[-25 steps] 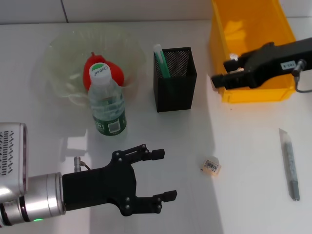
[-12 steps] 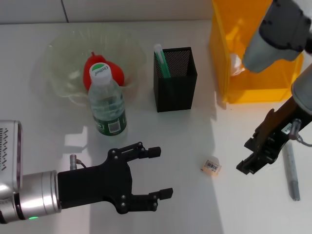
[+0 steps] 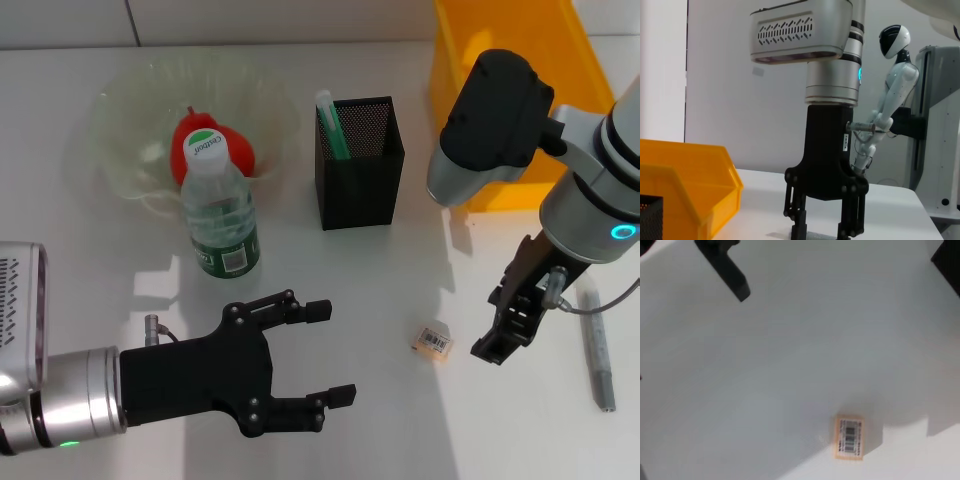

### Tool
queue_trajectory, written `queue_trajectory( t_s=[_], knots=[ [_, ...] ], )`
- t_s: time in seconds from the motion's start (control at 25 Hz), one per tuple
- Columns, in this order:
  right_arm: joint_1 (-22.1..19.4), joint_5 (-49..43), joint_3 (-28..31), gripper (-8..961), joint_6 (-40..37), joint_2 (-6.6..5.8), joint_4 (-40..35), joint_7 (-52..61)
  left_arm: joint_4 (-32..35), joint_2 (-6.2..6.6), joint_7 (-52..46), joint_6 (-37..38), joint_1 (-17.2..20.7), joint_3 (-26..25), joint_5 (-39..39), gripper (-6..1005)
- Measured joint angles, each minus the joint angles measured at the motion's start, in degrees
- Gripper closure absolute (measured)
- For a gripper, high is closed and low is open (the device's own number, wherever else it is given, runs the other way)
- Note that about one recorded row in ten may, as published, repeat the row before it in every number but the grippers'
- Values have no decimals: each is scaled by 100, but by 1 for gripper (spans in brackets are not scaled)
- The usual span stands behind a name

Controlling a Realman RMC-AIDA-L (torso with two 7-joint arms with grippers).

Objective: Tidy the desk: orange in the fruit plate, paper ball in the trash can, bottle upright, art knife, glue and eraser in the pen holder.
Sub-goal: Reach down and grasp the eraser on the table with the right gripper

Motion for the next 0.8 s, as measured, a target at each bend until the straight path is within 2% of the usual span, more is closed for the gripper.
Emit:
queue_trajectory(
  t_s=[0.28, 0.4, 0.8],
  knots=[
    [63, 23, -205, 311, 363, 20, 219, 212, 0, 10, 0, -13, -3, 0, 5, 157],
    [70, 100, -313, 311, 533, 31, 310, 263, -12, 86, 1, 2, 15, 0, 8, 157],
    [187, 339, -401, 313, 992, 37, 832, 271, -4, 113, -4, 8, 59, 2, 9, 157]
  ],
)
